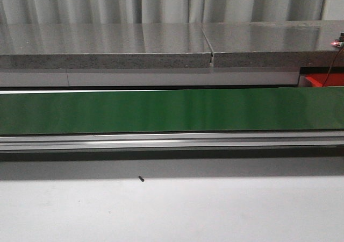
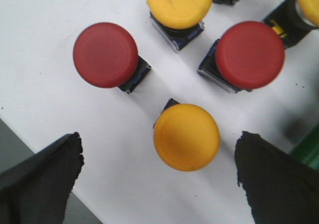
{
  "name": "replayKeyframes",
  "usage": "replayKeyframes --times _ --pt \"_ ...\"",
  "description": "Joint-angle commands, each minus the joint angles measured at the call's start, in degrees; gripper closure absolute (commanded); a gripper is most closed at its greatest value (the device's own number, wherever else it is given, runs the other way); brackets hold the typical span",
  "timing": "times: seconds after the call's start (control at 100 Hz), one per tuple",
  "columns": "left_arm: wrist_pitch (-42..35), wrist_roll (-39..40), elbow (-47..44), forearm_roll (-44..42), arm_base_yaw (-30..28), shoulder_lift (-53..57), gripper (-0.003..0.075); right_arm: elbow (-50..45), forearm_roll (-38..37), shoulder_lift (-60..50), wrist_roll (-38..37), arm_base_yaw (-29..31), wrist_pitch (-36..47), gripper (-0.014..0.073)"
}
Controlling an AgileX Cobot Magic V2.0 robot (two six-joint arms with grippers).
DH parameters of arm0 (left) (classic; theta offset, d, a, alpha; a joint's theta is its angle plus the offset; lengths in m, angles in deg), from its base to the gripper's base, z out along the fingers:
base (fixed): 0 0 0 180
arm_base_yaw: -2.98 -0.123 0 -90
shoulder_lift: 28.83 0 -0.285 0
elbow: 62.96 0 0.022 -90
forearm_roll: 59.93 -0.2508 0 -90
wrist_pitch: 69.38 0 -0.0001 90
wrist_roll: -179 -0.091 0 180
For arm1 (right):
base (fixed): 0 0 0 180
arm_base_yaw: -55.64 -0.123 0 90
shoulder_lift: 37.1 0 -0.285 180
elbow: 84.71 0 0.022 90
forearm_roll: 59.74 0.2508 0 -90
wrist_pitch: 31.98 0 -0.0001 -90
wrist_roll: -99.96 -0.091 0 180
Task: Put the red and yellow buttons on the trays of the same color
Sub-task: 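Lower the left gripper and grasp a yellow button, then carry the yellow button onto the belt start and open the left gripper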
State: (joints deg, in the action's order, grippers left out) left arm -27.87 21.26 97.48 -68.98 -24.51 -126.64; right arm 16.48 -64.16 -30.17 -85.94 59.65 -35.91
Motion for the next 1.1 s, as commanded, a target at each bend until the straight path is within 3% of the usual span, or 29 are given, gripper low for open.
replayKeyframes --times 0.0,0.15,0.43,0.5,0.65,0.75,1.09 --pt "-1.5 -1.3 2.2 0.4 -0.3 0.7 0.0113 0.9 0.1 -0.9 0.4 0.0 4.6 0.0659" --pt "-2.4 -4.2 2.3 4.6 -0.3 -0.8 0.0113 0.9 0.1 -0.9 0.4 0.0 4.6 0.0659" --pt "-2.2 -4.4 2.3 4.7 -0.3 -4.2 0.0129 0.9 0.1 -0.9 0.4 0.0 4.5 0.0659" --pt "-2.8 -4.4 2.3 4.7 -0.3 -4.2 0.0199 0.9 0.1 -0.9 0.4 0.0 4.5 0.0659" --pt "-3.6 -4.4 2.3 4.7 -0.3 -4.2 0.0473 0.9 0.1 -0.9 0.4 0.0 4.5 0.0659" --pt "-3.6 -4.4 2.3 4.6 -0.3 -4.2 0.0597 0.9 0.1 -0.9 0.4 0.0 4.5 0.0659" --pt "1.8 -7.7 2.4 4.5 0.0 7.8 0.0625 0.9 0.1 -0.9 0.4 0.0 4.5 0.0659"
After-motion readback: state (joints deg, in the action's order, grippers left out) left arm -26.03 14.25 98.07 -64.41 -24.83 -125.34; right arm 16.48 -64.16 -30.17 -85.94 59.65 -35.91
